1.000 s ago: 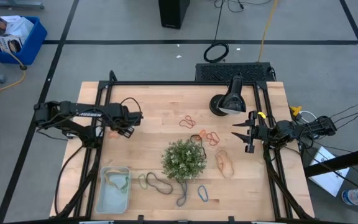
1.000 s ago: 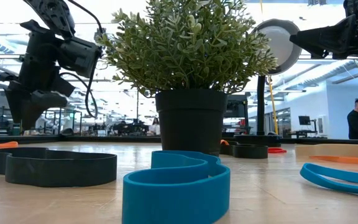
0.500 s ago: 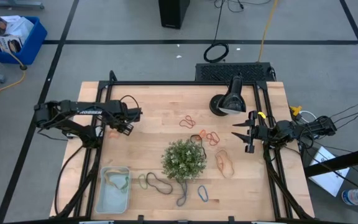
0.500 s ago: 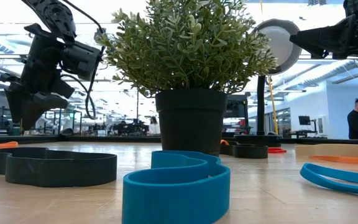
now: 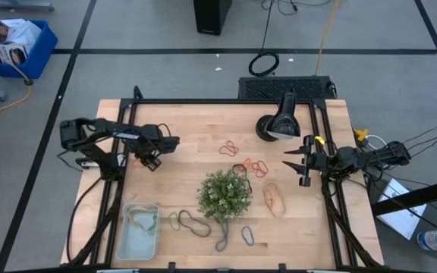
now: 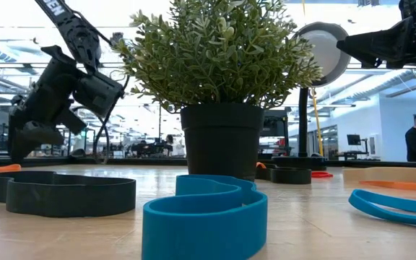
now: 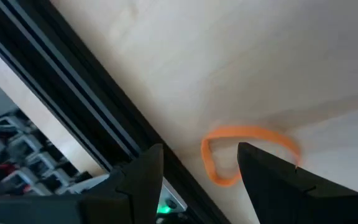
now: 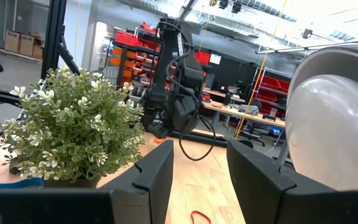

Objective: Pick and place rubber bands into bin
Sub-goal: Put the left orange rubber band into the blue bin

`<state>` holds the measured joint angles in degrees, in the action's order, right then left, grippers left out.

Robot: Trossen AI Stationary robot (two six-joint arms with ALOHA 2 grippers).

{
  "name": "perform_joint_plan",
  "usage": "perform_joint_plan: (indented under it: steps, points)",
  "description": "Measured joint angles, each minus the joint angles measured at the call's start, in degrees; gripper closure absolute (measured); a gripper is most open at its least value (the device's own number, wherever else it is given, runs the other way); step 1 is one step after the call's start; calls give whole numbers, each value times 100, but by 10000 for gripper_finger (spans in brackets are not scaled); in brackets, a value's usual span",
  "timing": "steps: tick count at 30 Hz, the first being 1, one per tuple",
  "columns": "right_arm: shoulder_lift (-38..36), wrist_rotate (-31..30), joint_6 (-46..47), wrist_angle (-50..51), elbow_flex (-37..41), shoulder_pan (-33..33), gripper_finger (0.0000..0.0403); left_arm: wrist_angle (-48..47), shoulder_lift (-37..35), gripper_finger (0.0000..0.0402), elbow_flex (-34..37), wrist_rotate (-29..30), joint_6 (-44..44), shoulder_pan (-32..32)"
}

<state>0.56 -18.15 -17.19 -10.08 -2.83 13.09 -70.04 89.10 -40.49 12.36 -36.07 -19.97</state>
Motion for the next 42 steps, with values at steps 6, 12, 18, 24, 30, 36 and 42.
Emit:
perform_joint_plan:
  steps: [6, 12, 18, 24, 30, 36, 42]
  points:
    - [0, 0, 0, 2, -1, 1, 257, 321, 388, 188, -1, -17, 664, 0]
    - [0, 0, 0, 2, -1, 0, 257, 624, 641, 188, -28, 20, 1462, 0]
    - [0, 0, 0, 1, 0, 1, 257, 648, 662, 188, -22, 8, 1499, 2]
    - [0, 0, 0, 2, 0, 0, 257, 708, 667, 223, -13, -153, 1599, 0]
    - [0, 1, 0, 2, 0, 2, 257, 803, 669, 307, -9, -345, 1689, 0]
    - [0, 2, 0, 4, 0, 2, 257, 863, 673, 377, -7, -433, 1684, 2]
    - [0, 0, 0, 2, 0, 1, 257, 844, 676, 395, -26, -299, 1562, 7]
